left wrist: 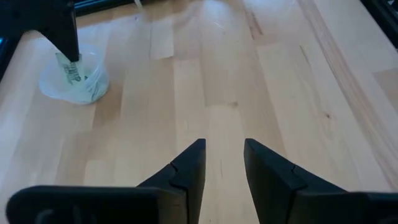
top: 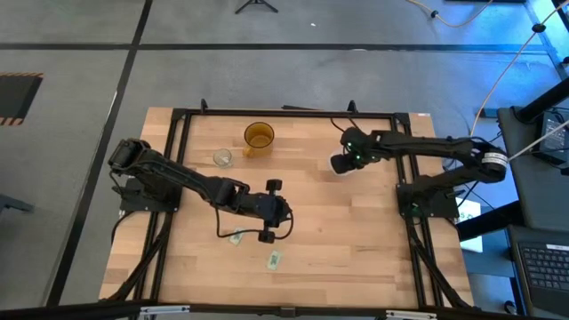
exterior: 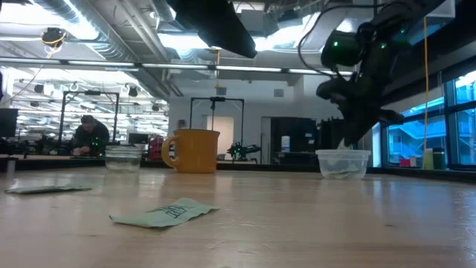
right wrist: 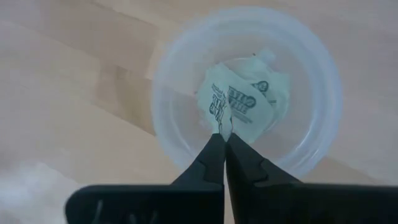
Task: Pick and place Stevia / Truvia into bins
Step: Put the stevia packet into the transparent container
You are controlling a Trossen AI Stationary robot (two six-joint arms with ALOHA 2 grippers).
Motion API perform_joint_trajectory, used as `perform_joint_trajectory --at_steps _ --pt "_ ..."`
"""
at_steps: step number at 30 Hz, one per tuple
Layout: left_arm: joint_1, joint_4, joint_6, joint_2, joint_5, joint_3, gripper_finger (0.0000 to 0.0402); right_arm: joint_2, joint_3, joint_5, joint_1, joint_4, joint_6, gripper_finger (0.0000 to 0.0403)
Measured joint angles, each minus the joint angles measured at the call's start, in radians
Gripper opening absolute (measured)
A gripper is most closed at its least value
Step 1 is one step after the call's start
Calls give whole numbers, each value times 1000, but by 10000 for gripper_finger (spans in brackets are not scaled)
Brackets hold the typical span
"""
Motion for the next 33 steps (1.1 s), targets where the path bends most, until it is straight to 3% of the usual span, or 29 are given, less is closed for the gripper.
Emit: perform_joint_trajectory --at_steps 5,18,23,27,33 --pt "0 0 0 0 0 0 104 28 0 18 -4 1 -9 16" --pt "-6 -31 29 0 4 0 102 20 0 86 -4 6 -61 104" --pt "-60 -104 61 0 96 0 102 -53 0 98 10 37 -84 114" --pt "-119 -120 12 0 94 0 102 -133 0 100 88 95 -108 114" --pt "-185 -82 -51 19 42 3 81 -184 0 132 306 217 -101 115"
